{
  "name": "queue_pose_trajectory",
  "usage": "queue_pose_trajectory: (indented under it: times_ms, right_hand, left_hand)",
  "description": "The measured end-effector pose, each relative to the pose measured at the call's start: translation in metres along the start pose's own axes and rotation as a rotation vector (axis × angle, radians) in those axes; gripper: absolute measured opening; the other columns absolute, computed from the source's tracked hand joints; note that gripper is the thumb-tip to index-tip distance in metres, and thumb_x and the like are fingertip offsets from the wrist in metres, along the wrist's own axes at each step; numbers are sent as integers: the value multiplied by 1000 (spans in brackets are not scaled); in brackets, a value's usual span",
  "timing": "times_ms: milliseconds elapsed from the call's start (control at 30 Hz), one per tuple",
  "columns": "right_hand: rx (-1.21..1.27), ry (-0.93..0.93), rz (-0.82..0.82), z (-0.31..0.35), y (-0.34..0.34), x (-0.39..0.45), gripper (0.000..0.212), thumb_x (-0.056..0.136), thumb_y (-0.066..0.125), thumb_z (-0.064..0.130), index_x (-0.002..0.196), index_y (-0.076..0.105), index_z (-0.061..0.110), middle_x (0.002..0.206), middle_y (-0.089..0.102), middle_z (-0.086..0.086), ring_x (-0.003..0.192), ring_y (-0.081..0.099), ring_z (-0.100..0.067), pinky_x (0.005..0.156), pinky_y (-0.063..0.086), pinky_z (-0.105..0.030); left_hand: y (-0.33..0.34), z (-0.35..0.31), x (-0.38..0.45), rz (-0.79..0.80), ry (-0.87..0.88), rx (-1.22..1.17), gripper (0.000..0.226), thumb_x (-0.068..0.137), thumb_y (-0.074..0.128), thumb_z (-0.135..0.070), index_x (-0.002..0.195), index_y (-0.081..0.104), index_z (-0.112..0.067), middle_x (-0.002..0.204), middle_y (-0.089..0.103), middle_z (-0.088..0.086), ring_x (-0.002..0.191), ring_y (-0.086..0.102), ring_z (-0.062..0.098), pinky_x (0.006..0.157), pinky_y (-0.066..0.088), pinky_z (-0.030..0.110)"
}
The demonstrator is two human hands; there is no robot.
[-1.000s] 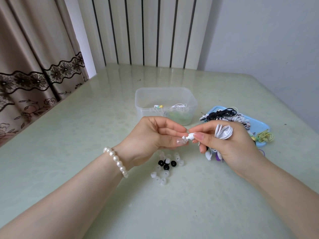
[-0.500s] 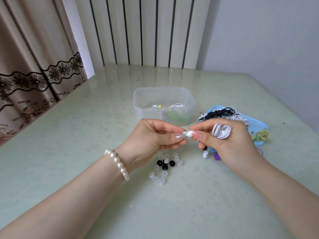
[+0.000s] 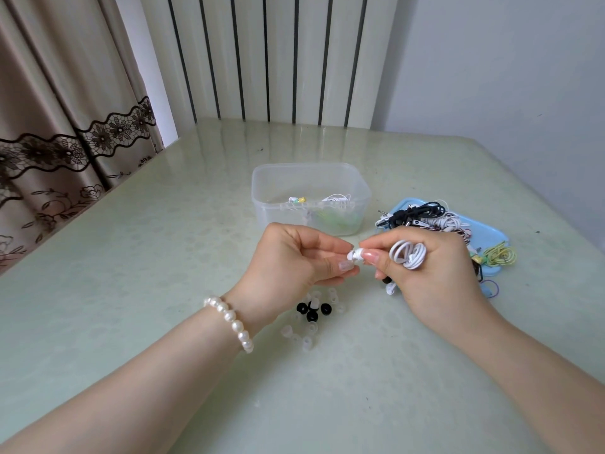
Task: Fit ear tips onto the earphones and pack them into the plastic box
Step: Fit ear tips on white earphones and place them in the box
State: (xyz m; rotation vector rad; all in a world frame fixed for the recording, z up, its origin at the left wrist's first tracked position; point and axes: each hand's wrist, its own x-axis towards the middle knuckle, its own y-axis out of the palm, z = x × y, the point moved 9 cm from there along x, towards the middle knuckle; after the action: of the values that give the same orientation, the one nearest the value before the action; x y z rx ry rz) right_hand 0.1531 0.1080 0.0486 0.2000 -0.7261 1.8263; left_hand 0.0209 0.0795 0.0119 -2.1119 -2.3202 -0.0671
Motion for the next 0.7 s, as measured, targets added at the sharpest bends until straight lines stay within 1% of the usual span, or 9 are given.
queue_pose_trajectory:
  times_ms: [67, 167, 233, 367, 467, 533, 600, 667, 700]
  right_hand:
    - [-7, 2, -2, 0, 0, -1, 8, 70, 68, 16, 71, 70, 23, 58, 63, 9, 50, 55, -6, 51, 43, -14]
    - [-49, -15, -15, 0, 0, -1, 22, 74, 72, 2, 70, 69, 24, 58, 62, 16, 51, 56, -5, 50, 42, -13]
    - [-58, -23, -20, -1, 1, -1, 25, 75, 71, 0, 71, 69, 24, 57, 62, 19, 51, 56, -4, 49, 42, -13]
    - [-104, -76, -43, 1, 1, -3, 7, 74, 69, 14, 75, 72, 20, 61, 62, 16, 57, 57, -3, 51, 44, -15]
    - [-321, -227, -61, 13, 2, -5, 9, 76, 66, 13, 81, 74, 13, 68, 62, 9, 62, 55, -6, 59, 44, -21]
    - [-336, -250, -61, 16, 2, -6, 8, 77, 67, 13, 81, 74, 13, 68, 63, 6, 62, 56, -9, 60, 44, -21]
    - [-135, -88, -48, 10, -3, -1, 6, 77, 70, 11, 78, 73, 16, 62, 64, 10, 57, 56, -4, 53, 44, -19]
    - [120, 137, -8, -5, -4, 3, 11, 77, 69, 5, 76, 70, 16, 53, 63, 8, 49, 54, -4, 45, 46, -28]
    - [204, 223, 18, -12, -4, 3, 10, 77, 67, 4, 76, 70, 14, 52, 63, 6, 48, 54, -6, 44, 45, -32]
  left_hand:
    - [0, 0, 0, -10, 5, 11, 12, 72, 69, 9, 82, 70, 1, 70, 72, 10, 68, 71, 18, 64, 58, 26]
    - [1, 1, 0, -9, 1, 23, 12, 72, 69, 8, 80, 71, -1, 72, 72, 13, 69, 71, 19, 68, 59, 29]
    - [1, 1, 0, -12, -10, 16, 12, 73, 68, 8, 79, 71, -2, 71, 72, 12, 68, 71, 18, 67, 59, 29]
    - [3, 4, -1, -12, -49, -49, 11, 75, 66, 7, 83, 69, -1, 73, 72, 12, 70, 71, 18, 67, 58, 27]
    - [7, 7, -4, 18, -117, -172, 15, 80, 59, 9, 89, 65, -2, 81, 73, 12, 76, 71, 20, 70, 58, 27]
    - [7, 8, -4, 33, -156, -225, 16, 83, 55, 8, 94, 63, -1, 87, 72, 14, 79, 71, 21, 70, 58, 27]
    - [5, 8, -3, 35, -188, -273, 16, 83, 55, 5, 95, 63, -1, 86, 73, 14, 77, 71, 20, 69, 58, 27]
    - [4, 8, -2, 48, -207, -318, 15, 76, 60, 0, 91, 64, -2, 83, 73, 12, 74, 72, 19, 67, 58, 27]
    - [5, 8, -2, 61, -217, -333, 18, 71, 62, -4, 89, 65, -2, 82, 73, 12, 73, 71, 18, 67, 58, 26]
